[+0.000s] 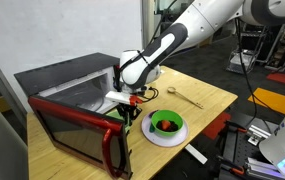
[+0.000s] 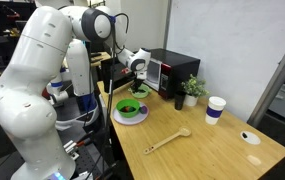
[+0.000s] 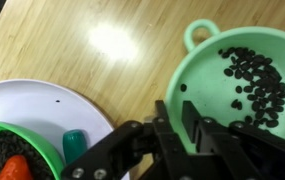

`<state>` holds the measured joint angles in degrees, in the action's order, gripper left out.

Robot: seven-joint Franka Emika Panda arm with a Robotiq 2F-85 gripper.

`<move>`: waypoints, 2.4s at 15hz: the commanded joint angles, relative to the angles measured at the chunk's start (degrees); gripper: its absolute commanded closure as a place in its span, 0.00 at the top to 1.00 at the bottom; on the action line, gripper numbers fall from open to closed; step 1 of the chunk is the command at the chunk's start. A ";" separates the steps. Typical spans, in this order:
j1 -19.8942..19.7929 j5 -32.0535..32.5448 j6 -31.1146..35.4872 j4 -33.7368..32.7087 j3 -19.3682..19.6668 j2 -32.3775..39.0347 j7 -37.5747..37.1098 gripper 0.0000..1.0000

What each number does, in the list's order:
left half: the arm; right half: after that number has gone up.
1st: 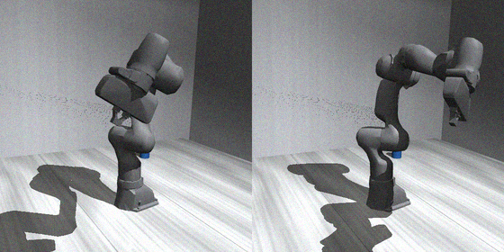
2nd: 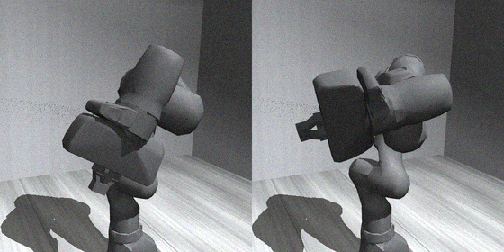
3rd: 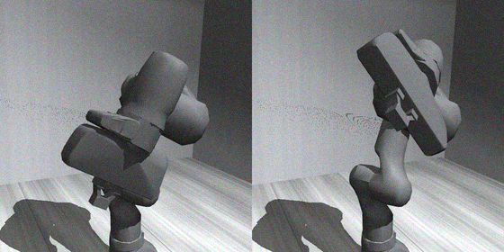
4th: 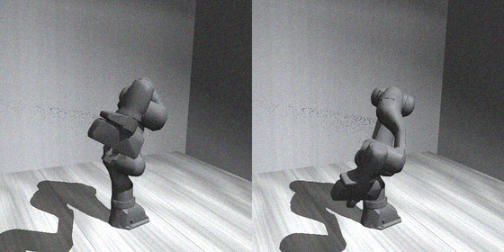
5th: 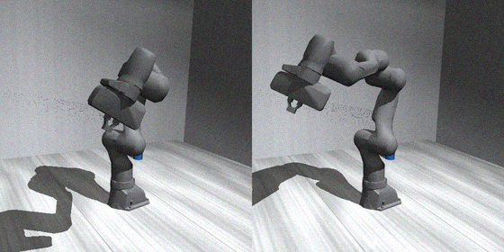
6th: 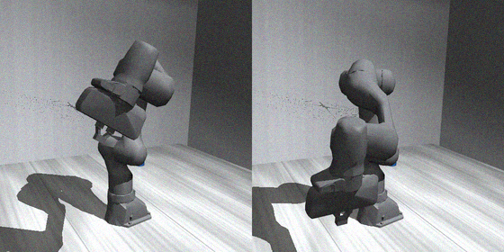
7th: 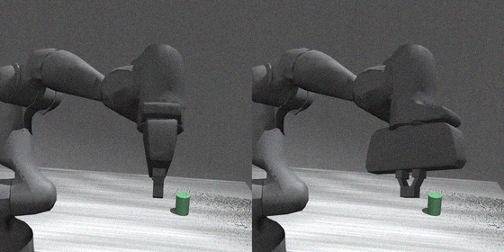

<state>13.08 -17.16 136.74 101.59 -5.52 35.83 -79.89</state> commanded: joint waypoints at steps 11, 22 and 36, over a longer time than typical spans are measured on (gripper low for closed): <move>5.59 6.78 -0.21 0.96 1.92 -2.59 -6.61 1.00; 1.91 6.89 -14.38 4.99 -2.16 -13.64 10.30 1.00; 1.51 24.65 -20.84 22.66 -1.49 -32.60 26.69 1.00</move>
<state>15.83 3.90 113.67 117.39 -6.38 9.29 -57.95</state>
